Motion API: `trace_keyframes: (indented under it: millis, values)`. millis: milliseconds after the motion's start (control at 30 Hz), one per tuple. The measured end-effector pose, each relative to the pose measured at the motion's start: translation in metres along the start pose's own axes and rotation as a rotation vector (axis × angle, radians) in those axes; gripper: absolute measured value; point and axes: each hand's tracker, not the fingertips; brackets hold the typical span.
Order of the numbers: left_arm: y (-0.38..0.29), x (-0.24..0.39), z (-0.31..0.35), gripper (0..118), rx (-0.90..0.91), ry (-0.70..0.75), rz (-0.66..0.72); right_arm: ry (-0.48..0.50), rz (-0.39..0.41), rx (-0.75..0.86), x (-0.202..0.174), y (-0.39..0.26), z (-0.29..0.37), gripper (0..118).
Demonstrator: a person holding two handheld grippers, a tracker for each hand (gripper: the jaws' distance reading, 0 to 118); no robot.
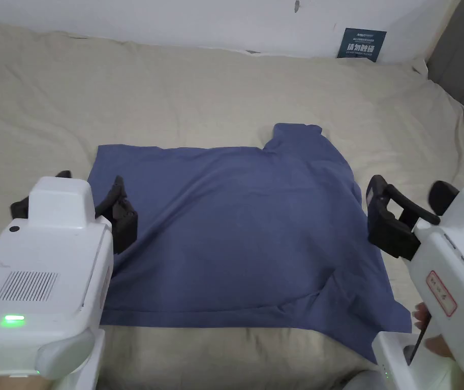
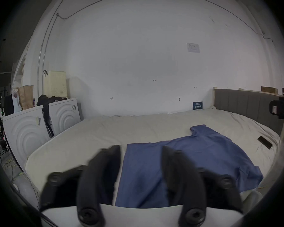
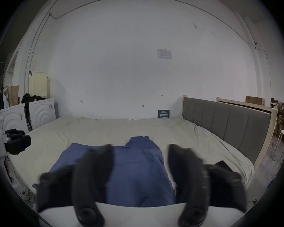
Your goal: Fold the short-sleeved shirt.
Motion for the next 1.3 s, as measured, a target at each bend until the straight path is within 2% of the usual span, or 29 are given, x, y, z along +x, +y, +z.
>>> trace_keyframes:
  millis: [33,67,100,133,167,300,400,433,467,567,600,700,900,1033,1100,1133,1233,1267,1300]
  values:
    - [-0.001,0.002,-0.001,41,-0.006,-0.009,0.0,0.01,-0.008,-0.009,0.001,0.0,-0.001,56]
    - [-0.001,0.003,-0.001,24,-0.007,-0.013,0.0,0.015,-0.017,-0.019,0.002,-0.001,-0.003,31]
    - [-0.002,0.004,-0.002,12,-0.01,-0.017,0.001,0.007,-0.03,-0.024,0.002,-0.001,-0.004,16]
    - [-0.002,0.004,-0.003,3,-0.016,-0.02,0.004,-0.002,-0.039,-0.025,0.002,-0.001,-0.004,6]
    - [-0.002,0.005,-0.003,0,-0.025,-0.018,0.008,-0.006,-0.04,-0.027,0.002,-0.001,-0.005,2]
    - [0.001,0.0,-0.007,0,-0.091,-0.037,0.029,0.003,-0.082,-0.06,0.005,-0.003,-0.006,1]
    - [0.004,-0.016,-0.011,0,-0.146,-0.019,0.041,-0.001,-0.073,-0.07,0.007,-0.008,-0.004,1]
    - [0.006,-0.023,-0.013,4,-0.178,-0.011,0.057,-0.004,-0.064,-0.076,0.011,-0.009,-0.006,1]
    - [0.006,-0.03,-0.015,25,-0.203,0.005,0.082,-0.004,-0.062,-0.08,0.013,-0.011,-0.006,1]
    - [-0.004,-0.06,-0.028,108,-0.379,0.014,0.115,-0.001,-0.066,-0.105,0.015,-0.016,-0.006,1]
    - [-0.008,-0.067,-0.028,117,-0.419,0.022,0.129,-0.003,-0.063,-0.113,0.016,-0.019,-0.007,1]
    - [-0.034,-0.085,-0.028,118,-0.49,0.021,0.129,-0.004,-0.048,-0.137,0.016,-0.023,-0.006,1]
    - [-0.097,-0.084,-0.035,118,-0.741,0.012,0.016,-0.012,-0.04,-0.18,0.012,-0.031,-0.006,1]
    - [-0.124,-0.076,-0.034,117,-0.783,-0.024,0.014,-0.021,-0.055,-0.216,0.011,-0.038,-0.005,1]
    - [-0.132,-0.074,-0.035,101,-0.792,-0.016,0.014,-0.032,-0.056,-0.228,0.016,-0.041,-0.005,1]
    - [-0.135,-0.074,-0.036,87,-0.799,-0.007,0.017,-0.032,-0.059,-0.234,0.017,-0.042,-0.005,1]
    - [-0.142,-0.075,-0.041,20,-0.809,-0.003,0.026,-0.04,-0.072,-0.246,0.023,-0.044,-0.005,1]
    - [-0.142,-0.075,-0.042,7,-0.796,-0.019,0.045,-0.046,-0.074,-0.249,0.024,-0.045,-0.005,1]
    - [-0.143,-0.076,-0.041,5,-0.774,-0.057,0.087,-0.055,-0.077,-0.255,0.027,-0.047,-0.005,1]
